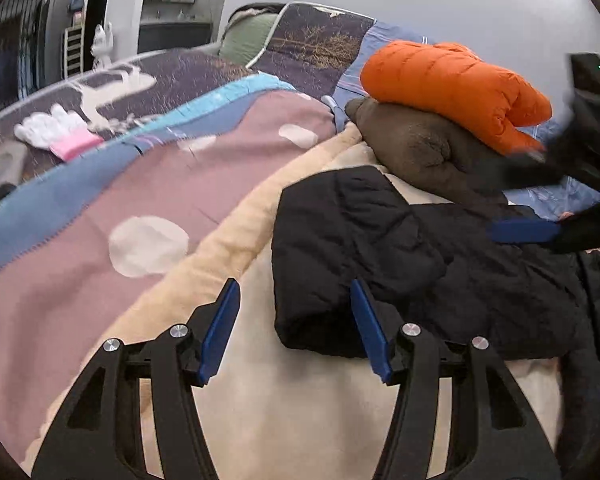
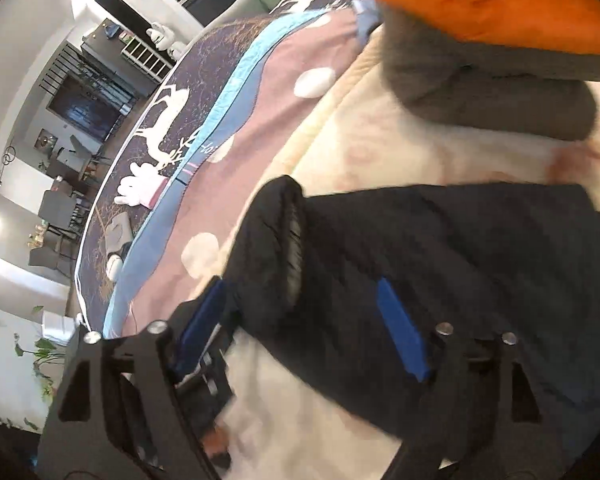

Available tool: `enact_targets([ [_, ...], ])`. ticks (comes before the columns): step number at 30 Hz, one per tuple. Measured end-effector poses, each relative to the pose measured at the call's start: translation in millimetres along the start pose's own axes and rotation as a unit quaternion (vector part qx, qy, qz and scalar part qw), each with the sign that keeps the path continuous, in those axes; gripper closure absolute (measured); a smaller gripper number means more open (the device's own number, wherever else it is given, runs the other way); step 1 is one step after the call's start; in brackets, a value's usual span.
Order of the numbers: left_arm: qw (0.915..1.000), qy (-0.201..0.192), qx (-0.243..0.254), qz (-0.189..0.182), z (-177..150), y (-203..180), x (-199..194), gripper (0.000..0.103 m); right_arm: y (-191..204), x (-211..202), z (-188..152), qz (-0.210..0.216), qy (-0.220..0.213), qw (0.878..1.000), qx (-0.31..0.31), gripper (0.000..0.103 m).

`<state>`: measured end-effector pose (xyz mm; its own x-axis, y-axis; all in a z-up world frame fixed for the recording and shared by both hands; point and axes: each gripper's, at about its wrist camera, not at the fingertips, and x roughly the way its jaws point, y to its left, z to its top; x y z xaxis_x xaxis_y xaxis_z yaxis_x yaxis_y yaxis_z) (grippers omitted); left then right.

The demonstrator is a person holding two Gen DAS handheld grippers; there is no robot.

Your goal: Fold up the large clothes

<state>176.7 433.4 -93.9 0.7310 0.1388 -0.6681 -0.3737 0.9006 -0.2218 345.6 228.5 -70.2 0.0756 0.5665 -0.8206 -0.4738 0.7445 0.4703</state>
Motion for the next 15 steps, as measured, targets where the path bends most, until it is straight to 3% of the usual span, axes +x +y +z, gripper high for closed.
enact_targets([
  [3,0.9997,0.000,0.001,-0.025,-4.9,-0.9,-3.3,0.044,4.7,31.4,9.9,-0.002,0.019,1.000,0.013,0.019],
  [6,0.9966,-0.013,0.011,-0.080,-4.1,-9.1,-16.0,0.040,3.6,51.6,18.0,-0.012,0.028,0.999,0.023,0.022],
  [7,0.9957,-0.018,0.020,-0.089,-3.9,-14.4,-20.3,0.037,2.6,55.4,21.5,-0.010,0.025,0.999,0.025,0.028],
  [8,0.9956,-0.024,0.034,-0.084,-4.9,-21.3,-22.3,0.037,2.3,59.5,24.9,-0.005,0.029,0.999,0.024,0.050],
  [9,0.9962,-0.026,0.048,-0.068,-6.4,-27.0,-20.7,0.037,2.3,66.9,28.6,0.006,0.046,0.999,0.017,0.083],
  [10,0.9968,-0.027,0.053,-0.053,-7.4,-28.8,-17.8,0.037,1.9,69.6,29.2,0.009,0.060,0.998,0.010,0.091],
  [12,0.9985,-0.017,0.049,-0.015,-9.6,-25.7,-5.0,0.038,0.6,69.4,30.4,0.002,0.054,0.999,0.002,0.095],
  [15,0.9994,0.012,0.012,-0.029,-10.7,-11.1,9.7,0.061,-0.4,53.3,26.6,0.031,0.035,0.999,0.015,0.097],
])
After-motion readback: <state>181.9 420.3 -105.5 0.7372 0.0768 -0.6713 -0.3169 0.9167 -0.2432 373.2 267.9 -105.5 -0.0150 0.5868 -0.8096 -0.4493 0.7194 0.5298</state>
